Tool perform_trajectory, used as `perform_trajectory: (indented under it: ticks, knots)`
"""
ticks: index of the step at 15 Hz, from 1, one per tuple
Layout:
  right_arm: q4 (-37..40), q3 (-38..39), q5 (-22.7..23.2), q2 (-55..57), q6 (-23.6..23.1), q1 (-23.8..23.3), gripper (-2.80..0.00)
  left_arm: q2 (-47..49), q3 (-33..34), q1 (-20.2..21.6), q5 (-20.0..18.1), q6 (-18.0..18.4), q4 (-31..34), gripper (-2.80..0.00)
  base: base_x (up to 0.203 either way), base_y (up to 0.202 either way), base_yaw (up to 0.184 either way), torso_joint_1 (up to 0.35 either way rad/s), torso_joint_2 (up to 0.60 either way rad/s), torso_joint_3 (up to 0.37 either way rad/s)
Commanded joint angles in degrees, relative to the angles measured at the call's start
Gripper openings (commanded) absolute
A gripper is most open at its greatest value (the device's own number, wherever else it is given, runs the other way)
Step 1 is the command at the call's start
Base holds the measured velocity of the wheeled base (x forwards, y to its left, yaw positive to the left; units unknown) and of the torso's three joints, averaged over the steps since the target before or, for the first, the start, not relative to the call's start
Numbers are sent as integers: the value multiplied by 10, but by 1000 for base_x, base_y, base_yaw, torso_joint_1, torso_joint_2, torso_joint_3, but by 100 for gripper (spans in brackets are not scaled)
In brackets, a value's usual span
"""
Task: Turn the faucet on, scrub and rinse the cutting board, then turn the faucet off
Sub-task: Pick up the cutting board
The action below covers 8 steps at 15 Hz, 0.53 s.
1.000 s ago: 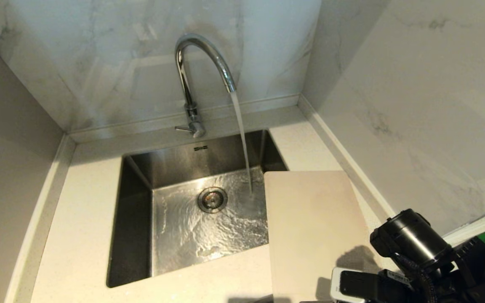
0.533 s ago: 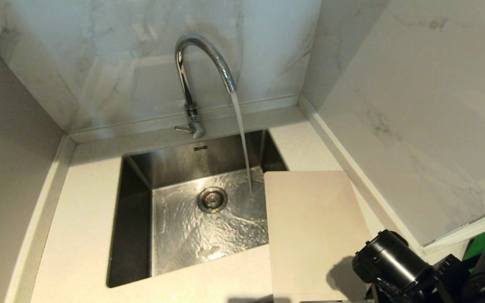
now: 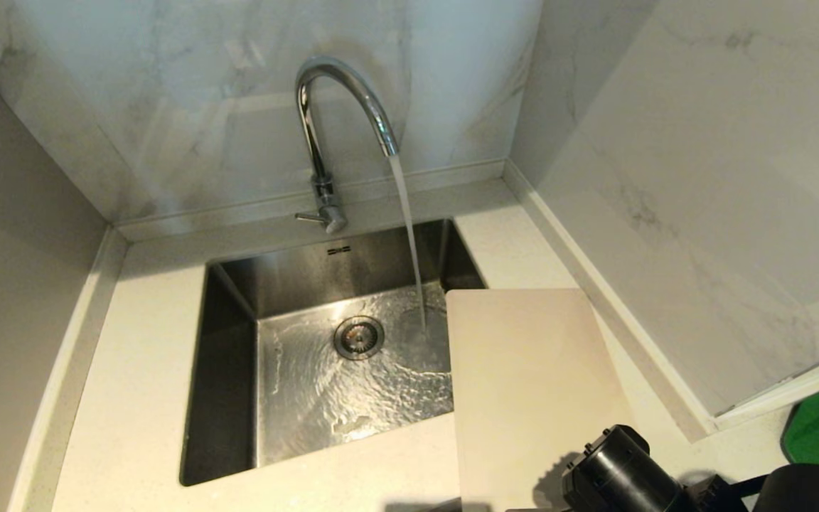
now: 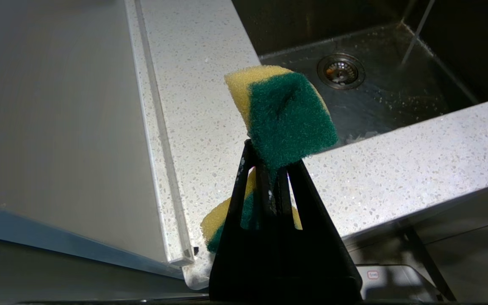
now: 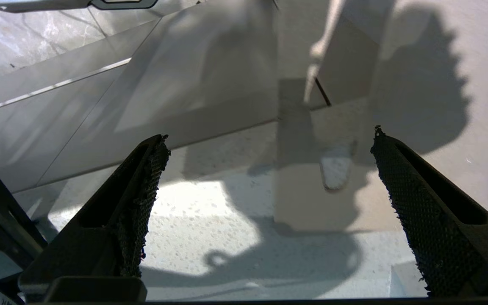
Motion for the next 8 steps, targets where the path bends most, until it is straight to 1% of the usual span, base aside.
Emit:
perform_trajectory:
  ticks: [1,8]
  knots:
    - [-6,13,-1,21,-5,6,0,0,1,0,-1,0,0,-280,0,0,0,0,0,0]
    - [-7,9,-2,47,-6,6,0,0,1,0,-1,-2,-1,-280,0,0,0,0,0,0]
